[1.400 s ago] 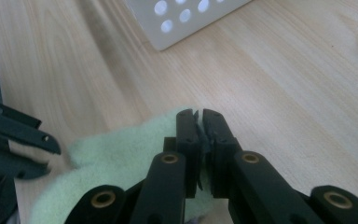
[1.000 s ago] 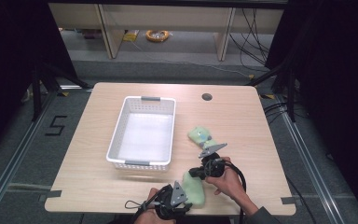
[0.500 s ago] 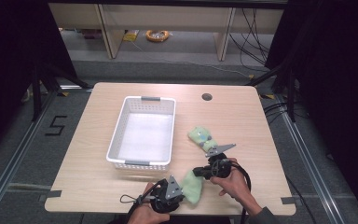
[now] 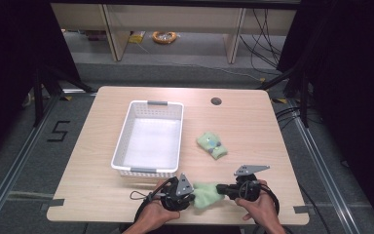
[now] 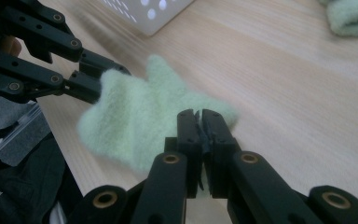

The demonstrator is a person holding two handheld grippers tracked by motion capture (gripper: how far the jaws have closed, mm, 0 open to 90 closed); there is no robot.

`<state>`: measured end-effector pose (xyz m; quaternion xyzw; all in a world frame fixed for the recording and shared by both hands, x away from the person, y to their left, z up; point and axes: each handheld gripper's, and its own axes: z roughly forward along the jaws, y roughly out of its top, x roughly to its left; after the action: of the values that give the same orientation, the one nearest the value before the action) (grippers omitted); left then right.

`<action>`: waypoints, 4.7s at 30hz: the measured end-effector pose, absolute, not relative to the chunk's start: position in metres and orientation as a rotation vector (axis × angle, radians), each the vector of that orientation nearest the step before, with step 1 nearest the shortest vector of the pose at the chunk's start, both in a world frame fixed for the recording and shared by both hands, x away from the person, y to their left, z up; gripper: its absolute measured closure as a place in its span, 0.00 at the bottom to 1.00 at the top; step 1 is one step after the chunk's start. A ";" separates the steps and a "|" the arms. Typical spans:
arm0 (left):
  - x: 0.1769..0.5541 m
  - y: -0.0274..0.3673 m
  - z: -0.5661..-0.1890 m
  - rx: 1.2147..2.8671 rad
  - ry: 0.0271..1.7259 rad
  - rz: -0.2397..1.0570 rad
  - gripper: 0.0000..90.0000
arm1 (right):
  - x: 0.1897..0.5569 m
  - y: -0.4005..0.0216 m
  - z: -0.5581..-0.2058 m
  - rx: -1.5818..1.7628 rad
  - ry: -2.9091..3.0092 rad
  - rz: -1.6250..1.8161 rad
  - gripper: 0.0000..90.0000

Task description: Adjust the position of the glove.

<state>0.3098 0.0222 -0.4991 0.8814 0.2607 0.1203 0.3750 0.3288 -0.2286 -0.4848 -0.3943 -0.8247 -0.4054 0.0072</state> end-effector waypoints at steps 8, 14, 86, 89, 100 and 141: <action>0.316 0.017 -0.505 2.264 0.661 0.300 0.88 | 0.318 -0.233 -0.495 -1.282 -2.633 -1.188 0.96; 0.318 0.020 -0.506 2.260 0.672 0.277 0.86 | 0.317 -0.231 -0.499 -1.315 -2.646 -1.197 0.91; 0.275 0.092 -0.501 2.085 0.935 0.153 0.33 | 0.499 -0.189 -0.486 -1.332 -2.962 -0.946 0.64; 0.276 0.092 -0.501 2.112 0.924 0.147 0.33 | 0.501 -0.193 -0.491 -1.330 -2.908 -1.001 0.70; 0.276 0.093 -0.501 2.089 0.934 0.144 0.33 | 0.498 -0.195 -0.495 -1.311 -2.926 -1.056 0.92; 0.278 0.094 -0.493 2.054 0.933 0.167 0.33 | 0.344 -0.208 -0.443 -0.434 -2.870 -1.206 0.92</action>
<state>0.2784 0.0943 -0.4929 0.8215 0.3732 0.0668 0.4259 0.3435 -0.2076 -0.4434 -0.1382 -0.9131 -0.3836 -0.0008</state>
